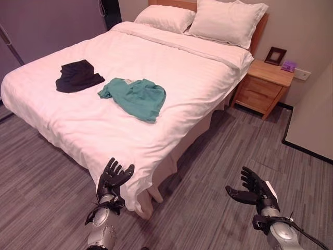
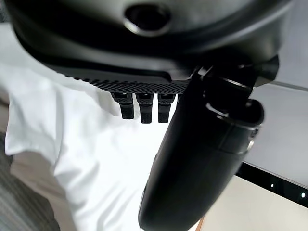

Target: Pick up bed clothes into laundry basket.

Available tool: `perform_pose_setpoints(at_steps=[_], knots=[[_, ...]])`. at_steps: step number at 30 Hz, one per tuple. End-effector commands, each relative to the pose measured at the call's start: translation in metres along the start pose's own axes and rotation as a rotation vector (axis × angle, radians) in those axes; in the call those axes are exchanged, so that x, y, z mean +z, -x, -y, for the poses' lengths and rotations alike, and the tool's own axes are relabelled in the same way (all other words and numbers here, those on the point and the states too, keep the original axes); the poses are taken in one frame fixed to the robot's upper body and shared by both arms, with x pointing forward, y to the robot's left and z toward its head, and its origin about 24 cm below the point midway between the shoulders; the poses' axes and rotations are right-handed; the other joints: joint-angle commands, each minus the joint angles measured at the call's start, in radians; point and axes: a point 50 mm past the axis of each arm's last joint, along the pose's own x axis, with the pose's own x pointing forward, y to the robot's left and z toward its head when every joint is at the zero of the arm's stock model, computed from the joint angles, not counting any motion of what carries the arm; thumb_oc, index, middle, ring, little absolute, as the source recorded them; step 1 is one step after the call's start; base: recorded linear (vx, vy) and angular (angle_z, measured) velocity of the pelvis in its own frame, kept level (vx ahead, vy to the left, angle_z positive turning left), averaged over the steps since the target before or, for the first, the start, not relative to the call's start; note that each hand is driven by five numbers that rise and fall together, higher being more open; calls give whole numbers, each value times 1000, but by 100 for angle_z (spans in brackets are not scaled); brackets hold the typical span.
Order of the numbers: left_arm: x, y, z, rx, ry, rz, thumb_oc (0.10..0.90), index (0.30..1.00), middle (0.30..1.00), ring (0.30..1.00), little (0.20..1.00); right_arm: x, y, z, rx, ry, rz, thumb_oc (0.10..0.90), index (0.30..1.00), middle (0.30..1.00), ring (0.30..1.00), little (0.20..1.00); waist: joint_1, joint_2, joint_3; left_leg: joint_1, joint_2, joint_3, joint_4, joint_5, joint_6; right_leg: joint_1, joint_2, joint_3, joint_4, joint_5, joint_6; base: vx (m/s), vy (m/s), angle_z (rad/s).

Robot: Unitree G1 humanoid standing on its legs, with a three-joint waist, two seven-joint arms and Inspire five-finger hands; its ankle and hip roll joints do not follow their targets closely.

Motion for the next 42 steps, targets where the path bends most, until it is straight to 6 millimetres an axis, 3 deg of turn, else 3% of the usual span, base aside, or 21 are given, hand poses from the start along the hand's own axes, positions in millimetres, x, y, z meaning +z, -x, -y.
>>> perform_pose_setpoints(at_steps=[1,3,5,7,8,9,10,13,15,20,21,22,24,25,28,29,31,32,34,37,42], knots=[[70,-19,24,-121,-18,300,800,900,900,900,900,69,-12,15,-41,31,321,800,900,900,900,900,31,-75,32,-40,26,-6,410,81,-119,-58,-65,5,-49,103,32,-126,-238,49],[72,-17,32,-153,26,314,800,900,900,900,900,76,-11,23,-65,42,346,800,900,900,900,900,70,-148,99,-279,-24,-26,831,160,-189,-24,-133,-25,-37,92,3,-106,-160,87],[72,-17,31,-142,46,312,800,900,900,900,900,79,-11,25,-77,42,352,800,900,900,900,900,71,-163,107,-338,4,-17,915,150,-195,-22,-155,-36,-37,93,0,-29,13,67],[72,-13,16,-80,82,322,800,900,900,900,900,80,-12,22,-67,27,355,800,900,900,900,900,76,-154,81,-338,133,-43,779,140,-167,-27,-185,-41,-49,90,22,65,167,33],[71,-13,16,-78,82,321,800,900,900,900,900,80,-12,21,-66,28,353,800,900,900,900,900,80,-156,81,-330,133,-38,773,141,-168,-25,-186,-37,-49,89,21,221,337,-32],[78,-9,1,-27,81,355,800,900,900,900,900,79,-9,19,-43,51,352,800,900,900,900,900,73,-130,52,-238,267,-30,520,212,-176,-37,-207,-41,-23,61,51,263,457,-26],[81,-8,-6,-6,76,370,800,900,900,900,900,77,-8,20,-46,56,347,800,900,900,900,900,65,-110,34,-188,330,-29,382,240,-184,-50,-227,-41,-3,49,77,337,678,-28],[87,-6,-19,38,67,394,800,900,900,900,900,81,-10,24,-49,89,355,800,900,900,900,900,77,-61,11,-54,386,-88,95,348,-213,-102,-284,17,86,-5,129,164,502,6],[90,-6,-22,51,67,403,800,900,900,900,900,85,-10,27,-58,97,367,800,900,900,900,900,76,-53,2,-39,387,-111,55,368,-213,-110,-317,25,111,-16,148,140,459,-14],[102,-11,-24,32,34,425,800,900,900,900,900,95,-12,32,-112,22,415,800,900,900,900,900,62,-35,-22,-44,372,-123,144,249,-213,-78,-441,51,81,30,214,176,577,12],[107,-14,-20,1,0,427,800,900,900,900,900,97,-12,31,-124,-11,429,800,900,900,900,900,54,-31,-24,-71,345,-110,223,84,-213,-41,-490,53,31,135,220,149,358,-17],[108,-14,-20,0,0,428,800,900,900,900,900,97,-12,31,-125,-12,428,800,900,900,900,900,54,-32,-24,-75,344,-113,233,77,-213,-36,-492,50,22,140,220,197,544,10],[109,-19,-7,-58,-30,419,800,900,900,900,900,98,-11,31,-152,-57,441,800,900,900,900,900,42,-40,-23,-95,288,-89,268,-53,-181,-66,-546,99,22,382,215,147,663,46],[106,-19,1,-101,-77,401,800,900,900,900,900,99,-13,24,-138,-125,449,800,900,900,900,900,22,-11,10,-99,214,-87,287,-88,-132,-132,-538,145,95,501,158,154,1015,7],[109,-17,1,-141,-133,392,800,900,900,900,900,91,-14,17,-103,-207,427,800,900,900,900,900,-15,29,39,-77,160,-105,251,-103,-69,-211,-428,282,315,487,106,139,820,-15],[110,-17,6,-180,-148,384,800,900,900,900,900,84,-13,17,-88,-202,398,800,900,900,900,900,-42,50,59,-29,120,-103,215,-117,-19,-258,-338,304,505,413,78,121,494,42],[112,-16,4,-174,-157,391,800,900,900,900,900,82,-12,21,-100,-193,388,800,900,900,900,900,-47,54,70,-8,96,-91,208,-129,4,-295,-310,292,583,384,71,210,641,29],[114,-16,9,-179,-138,406,800,900,900,900,900,76,-8,30,-132,-195,373,800,900,900,900,900,-75,55,75,37,51,-89,175,-126,31,-382,-184,281,690,297,63,330,676,-19],[119,-19,17,-195,-154,425,800,900,900,900,900,70,-6,38,-164,-165,351,800,900,900,900,900,-96,43,69,85,4,-76,139,-138,39,-440,-89,239,650,200,59,347,424,-6],[123,-23,27,-218,-153,445,800,900,900,900,900,65,-3,46,-198,-156,336,800,900,900,900,900,-125,31,60,147,-47,-65,100,-160,47,-470,-32,179,538,189,77,270,213,22],[130,-28,64,-297,-78,488,800,900,900,900,900,54,5,51,-224,-168,313,800,900,900,900,900,-179,58,-5,304,-152,-37,43,-177,22,-397,-32,-295,138,152,60,428,218,-6]])
